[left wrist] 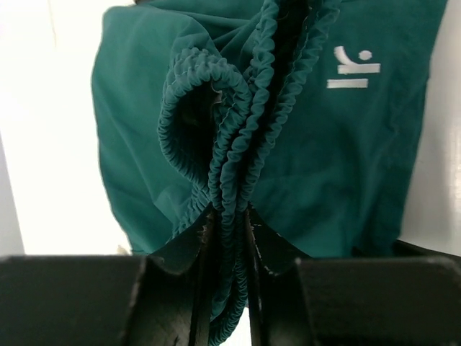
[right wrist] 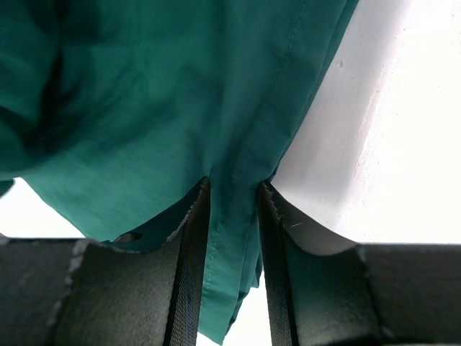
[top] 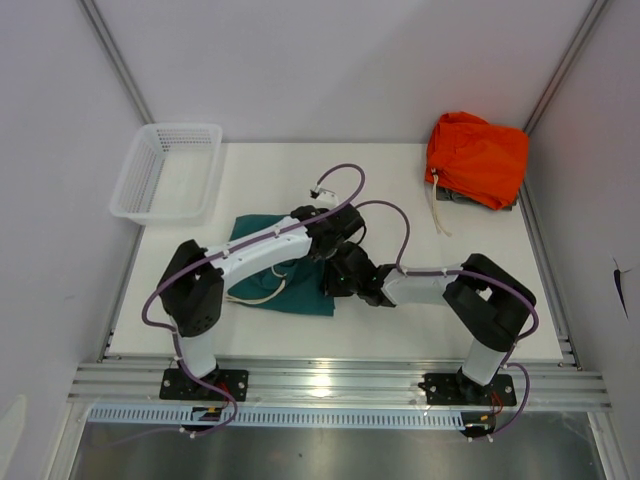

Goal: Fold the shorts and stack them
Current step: Fold the shorts, then neatly place the folded shorts to the corner

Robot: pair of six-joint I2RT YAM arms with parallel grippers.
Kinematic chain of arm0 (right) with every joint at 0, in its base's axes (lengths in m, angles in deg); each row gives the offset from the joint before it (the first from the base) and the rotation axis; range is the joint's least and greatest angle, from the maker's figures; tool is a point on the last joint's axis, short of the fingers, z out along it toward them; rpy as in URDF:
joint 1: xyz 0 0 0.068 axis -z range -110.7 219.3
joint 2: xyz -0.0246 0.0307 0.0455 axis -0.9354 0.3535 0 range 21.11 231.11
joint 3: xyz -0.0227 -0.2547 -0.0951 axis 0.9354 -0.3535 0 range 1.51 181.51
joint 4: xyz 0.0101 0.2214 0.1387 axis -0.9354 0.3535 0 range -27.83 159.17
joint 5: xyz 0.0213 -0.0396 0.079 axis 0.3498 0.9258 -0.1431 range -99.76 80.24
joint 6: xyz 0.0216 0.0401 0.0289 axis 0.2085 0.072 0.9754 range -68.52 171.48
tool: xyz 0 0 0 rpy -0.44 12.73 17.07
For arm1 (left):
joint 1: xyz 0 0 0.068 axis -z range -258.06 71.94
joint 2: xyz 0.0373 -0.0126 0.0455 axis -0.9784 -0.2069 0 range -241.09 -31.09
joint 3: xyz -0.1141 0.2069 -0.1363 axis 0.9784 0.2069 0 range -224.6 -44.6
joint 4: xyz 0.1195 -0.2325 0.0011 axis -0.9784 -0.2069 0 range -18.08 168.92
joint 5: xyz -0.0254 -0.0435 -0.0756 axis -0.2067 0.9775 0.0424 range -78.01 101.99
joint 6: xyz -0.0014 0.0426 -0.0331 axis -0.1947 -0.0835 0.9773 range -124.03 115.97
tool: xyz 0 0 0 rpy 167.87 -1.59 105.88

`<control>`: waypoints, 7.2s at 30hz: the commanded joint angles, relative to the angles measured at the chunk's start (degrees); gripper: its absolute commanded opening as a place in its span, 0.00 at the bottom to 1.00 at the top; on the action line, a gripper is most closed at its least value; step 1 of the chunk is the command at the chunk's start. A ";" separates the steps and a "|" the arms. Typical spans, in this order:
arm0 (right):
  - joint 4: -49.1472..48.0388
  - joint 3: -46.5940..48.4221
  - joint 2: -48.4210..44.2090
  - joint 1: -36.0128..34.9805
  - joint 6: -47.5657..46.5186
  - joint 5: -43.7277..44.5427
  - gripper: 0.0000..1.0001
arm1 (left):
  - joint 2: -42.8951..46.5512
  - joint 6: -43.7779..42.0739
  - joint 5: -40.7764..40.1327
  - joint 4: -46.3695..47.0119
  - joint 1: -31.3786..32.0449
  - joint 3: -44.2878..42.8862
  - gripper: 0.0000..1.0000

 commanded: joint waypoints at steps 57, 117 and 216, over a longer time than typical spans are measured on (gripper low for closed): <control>-24.27 0.21 12.41 16.85 6.92 -32.53 1.00 | 27.78 3.44 34.92 50.97 -16.49 47.79 0.91; 24.67 45.81 30.08 33.81 -29.27 -26.92 0.00 | 47.38 -1.92 43.37 50.99 -9.46 51.94 0.91; 27.75 93.55 36.25 78.46 -4.14 -55.66 0.00 | 23.65 -5.08 49.61 48.53 -7.61 36.65 0.90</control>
